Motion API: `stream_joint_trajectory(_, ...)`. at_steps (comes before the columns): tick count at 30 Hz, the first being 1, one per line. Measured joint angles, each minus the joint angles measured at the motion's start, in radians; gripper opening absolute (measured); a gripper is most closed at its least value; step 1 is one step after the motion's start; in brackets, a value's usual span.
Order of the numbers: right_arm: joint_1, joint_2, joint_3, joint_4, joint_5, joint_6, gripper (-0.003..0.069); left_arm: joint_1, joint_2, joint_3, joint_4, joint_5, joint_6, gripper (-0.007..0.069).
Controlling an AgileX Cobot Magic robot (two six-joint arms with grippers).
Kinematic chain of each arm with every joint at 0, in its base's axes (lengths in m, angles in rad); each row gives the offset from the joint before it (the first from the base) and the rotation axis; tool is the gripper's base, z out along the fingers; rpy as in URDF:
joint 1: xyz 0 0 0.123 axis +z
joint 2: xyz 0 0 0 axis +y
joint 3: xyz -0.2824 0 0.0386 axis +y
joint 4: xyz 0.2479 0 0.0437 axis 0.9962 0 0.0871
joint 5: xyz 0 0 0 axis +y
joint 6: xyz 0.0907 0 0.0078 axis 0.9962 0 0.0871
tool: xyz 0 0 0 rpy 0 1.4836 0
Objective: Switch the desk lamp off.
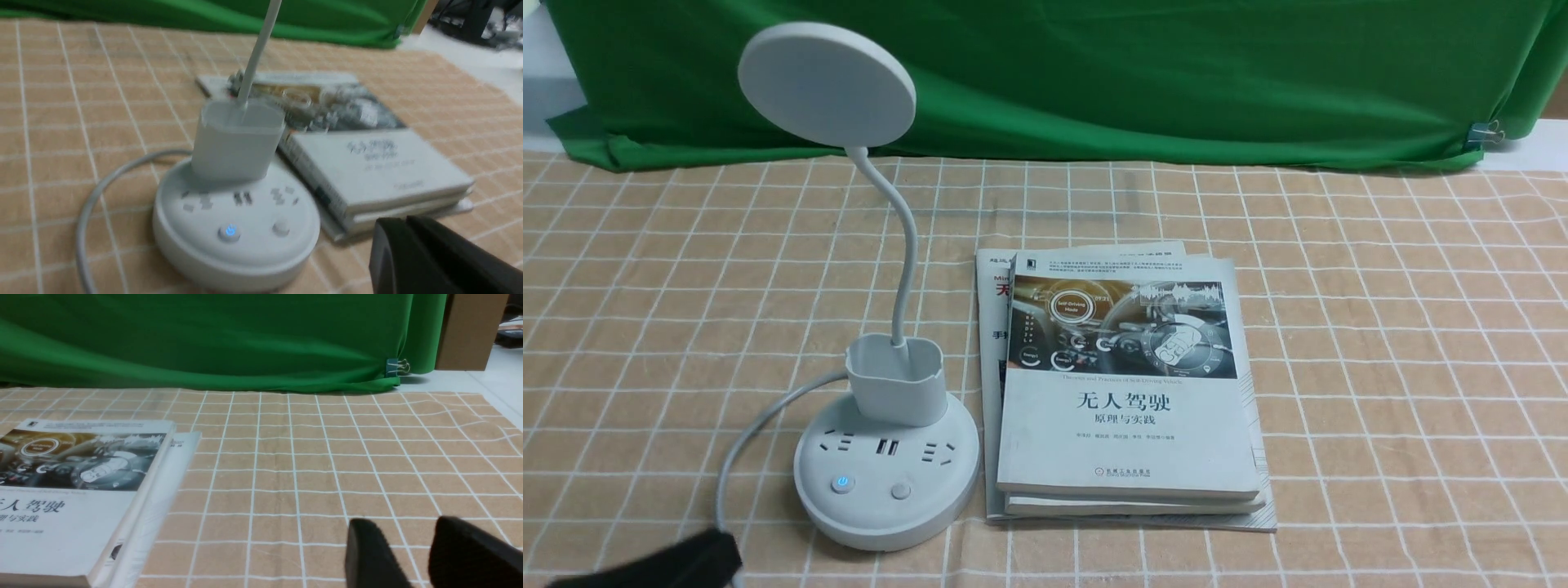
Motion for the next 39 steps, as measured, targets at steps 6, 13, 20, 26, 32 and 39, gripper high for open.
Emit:
stream_joint_trajectory(6, 0.000, 0.000, 0.000, 0.000, 0.000, 0.000, 0.0242, 0.000, 0.000, 0.071, 0.094, -0.013, 0.009, 0.0006)
stream_joint_trajectory(13, 0.000, 0.000, 0.000, 0.000, 0.000, 0.000, 0.0242, 0.000, 0.000, 0.073, 0.194, -0.038, 0.015, 0.0006)
stream_joint_trajectory(20, 0.000, 0.000, 0.000, 0.000, 0.000, 0.000, 0.0242, 0.146, -0.045, 0.073, 0.170, -0.022, 0.022, 0.0006)
stream_joint_trajectory(26, 0.000, 0.000, 0.000, 0.000, 0.000, 0.000, 0.0242, 0.414, -0.137, 0.073, 0.098, 0.000, 0.023, 0.0006)
stream_joint_trajectory(32, 0.000, 0.000, 0.000, 0.000, 0.000, 0.000, 0.0242, 0.490, -0.212, 0.073, 0.072, 0.101, 0.023, 0.0006)
stream_joint_trajectory(39, 0.000, 0.000, 0.000, 0.000, 0.000, 0.000, 0.0242, 0.497, -0.220, 0.073, 0.068, 0.166, 0.008, 0.0006)
